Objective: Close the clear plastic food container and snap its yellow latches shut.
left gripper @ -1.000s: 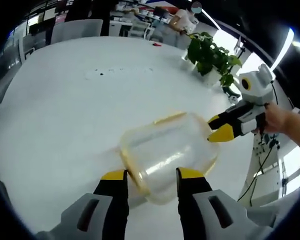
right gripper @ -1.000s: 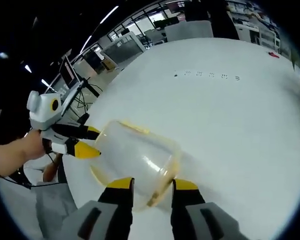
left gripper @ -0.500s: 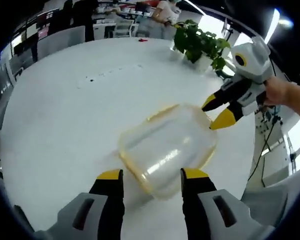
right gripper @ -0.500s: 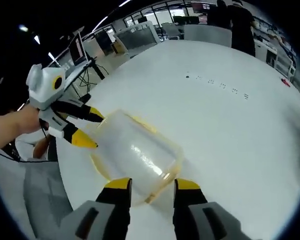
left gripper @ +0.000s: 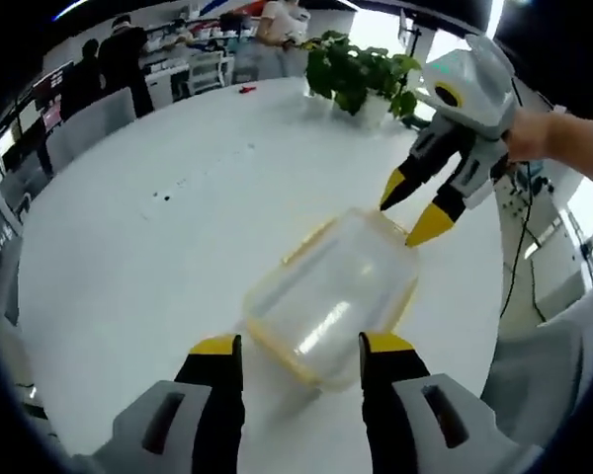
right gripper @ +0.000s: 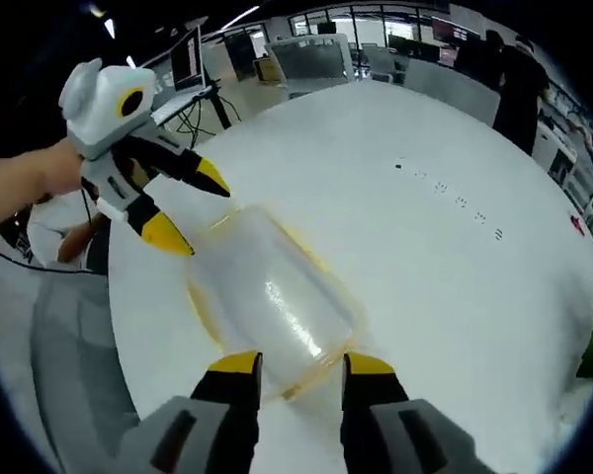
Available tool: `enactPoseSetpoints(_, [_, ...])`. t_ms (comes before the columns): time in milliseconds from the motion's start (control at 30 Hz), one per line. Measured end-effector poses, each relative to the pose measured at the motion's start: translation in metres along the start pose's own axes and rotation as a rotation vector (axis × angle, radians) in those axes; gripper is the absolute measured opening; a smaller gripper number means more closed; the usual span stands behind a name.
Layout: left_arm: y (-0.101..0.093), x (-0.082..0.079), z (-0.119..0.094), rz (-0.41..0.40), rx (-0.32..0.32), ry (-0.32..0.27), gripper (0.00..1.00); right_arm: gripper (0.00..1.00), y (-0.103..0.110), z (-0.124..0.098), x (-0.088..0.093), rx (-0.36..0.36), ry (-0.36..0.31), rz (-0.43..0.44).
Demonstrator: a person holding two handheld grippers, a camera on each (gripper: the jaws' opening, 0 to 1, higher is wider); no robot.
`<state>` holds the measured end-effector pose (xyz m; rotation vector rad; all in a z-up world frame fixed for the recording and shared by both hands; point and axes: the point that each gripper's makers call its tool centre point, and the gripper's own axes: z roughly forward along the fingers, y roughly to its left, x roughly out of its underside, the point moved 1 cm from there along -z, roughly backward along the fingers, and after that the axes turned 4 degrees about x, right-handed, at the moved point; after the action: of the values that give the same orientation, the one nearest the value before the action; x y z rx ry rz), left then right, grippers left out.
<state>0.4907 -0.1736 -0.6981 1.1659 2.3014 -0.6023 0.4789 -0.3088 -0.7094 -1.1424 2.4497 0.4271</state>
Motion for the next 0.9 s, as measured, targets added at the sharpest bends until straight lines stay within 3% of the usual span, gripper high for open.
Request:
enactPoseSetpoints(67, [-0.001,-0.004,-0.001,0.016,0.001,0.0,0.47,0.28,0.001,-0.002,-0.003,0.006,0.015,-0.055])
enactPoseSetpoints(433, [0.001,-0.013,-0.009,0.149,0.001,0.039,0.45,0.3,0.017,0.003,-0.017,-0.047,0.016,-0.176])
enactPoseSetpoints(900, [-0.014,-0.017,0.002,0.293,0.05,0.084,0.46,0.3,0.03,0.014,-0.025,-0.084,0.029,-0.273])
